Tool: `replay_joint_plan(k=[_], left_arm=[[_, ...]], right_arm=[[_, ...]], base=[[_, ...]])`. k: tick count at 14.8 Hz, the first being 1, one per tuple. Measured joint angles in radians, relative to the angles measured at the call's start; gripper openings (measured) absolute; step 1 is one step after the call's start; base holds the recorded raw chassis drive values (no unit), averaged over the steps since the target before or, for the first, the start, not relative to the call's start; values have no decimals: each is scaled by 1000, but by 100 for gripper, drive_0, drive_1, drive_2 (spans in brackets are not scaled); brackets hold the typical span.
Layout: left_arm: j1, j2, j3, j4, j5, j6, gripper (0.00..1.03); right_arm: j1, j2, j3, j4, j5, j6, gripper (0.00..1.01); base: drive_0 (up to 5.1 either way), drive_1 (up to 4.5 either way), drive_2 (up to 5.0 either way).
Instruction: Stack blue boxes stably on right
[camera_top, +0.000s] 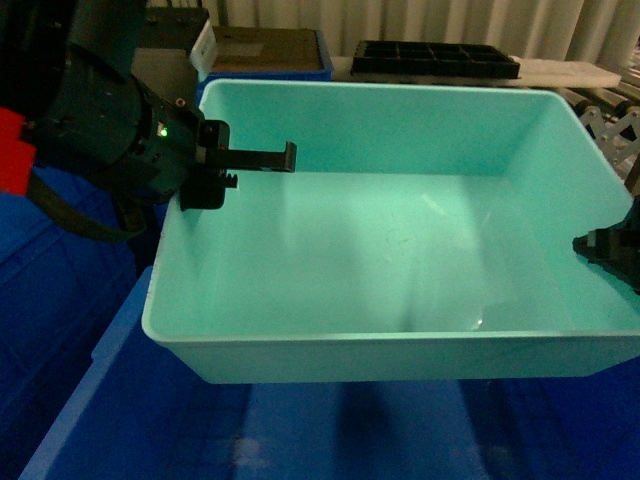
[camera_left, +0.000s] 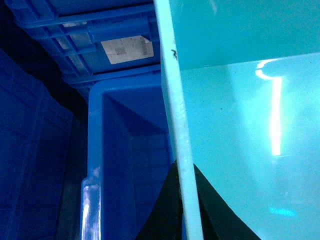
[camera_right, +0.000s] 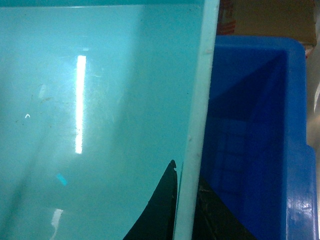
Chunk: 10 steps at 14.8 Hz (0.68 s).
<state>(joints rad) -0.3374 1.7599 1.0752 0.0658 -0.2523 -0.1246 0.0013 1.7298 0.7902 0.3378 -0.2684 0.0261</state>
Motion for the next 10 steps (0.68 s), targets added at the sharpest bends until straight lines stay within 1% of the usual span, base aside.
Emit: replay_joint_plan(k=[2,3,5,6,7,8,10], left_arm=[[14,88,100,-69,20,5,2],[14,103,117,-100,14,5,2],[11,106,118,-138,3,1,2],[4,108,118,-148,-2,-8,2],[-3,108,100,-140,-9,-21,2],[-3,108,88,-126,3,-34,2],[1,108,77,-125,1,-34,2]], right_arm=[[6,71,53,-17,11,0,7],[7,89,65,-33,12,0,7],[13,111,70,-55,13,0,7],[13,117,71,-60,11,-1,7],[12,117,70,-74,14,-16,7],[20,132,70,-77,32,-16,7],[33,134,69,-76,44,-16,7]], base=[[0,0,0],[0,0,0],[0,0,0],[0,0,0],[0,0,0],[0,0,0],[0,0,0]])
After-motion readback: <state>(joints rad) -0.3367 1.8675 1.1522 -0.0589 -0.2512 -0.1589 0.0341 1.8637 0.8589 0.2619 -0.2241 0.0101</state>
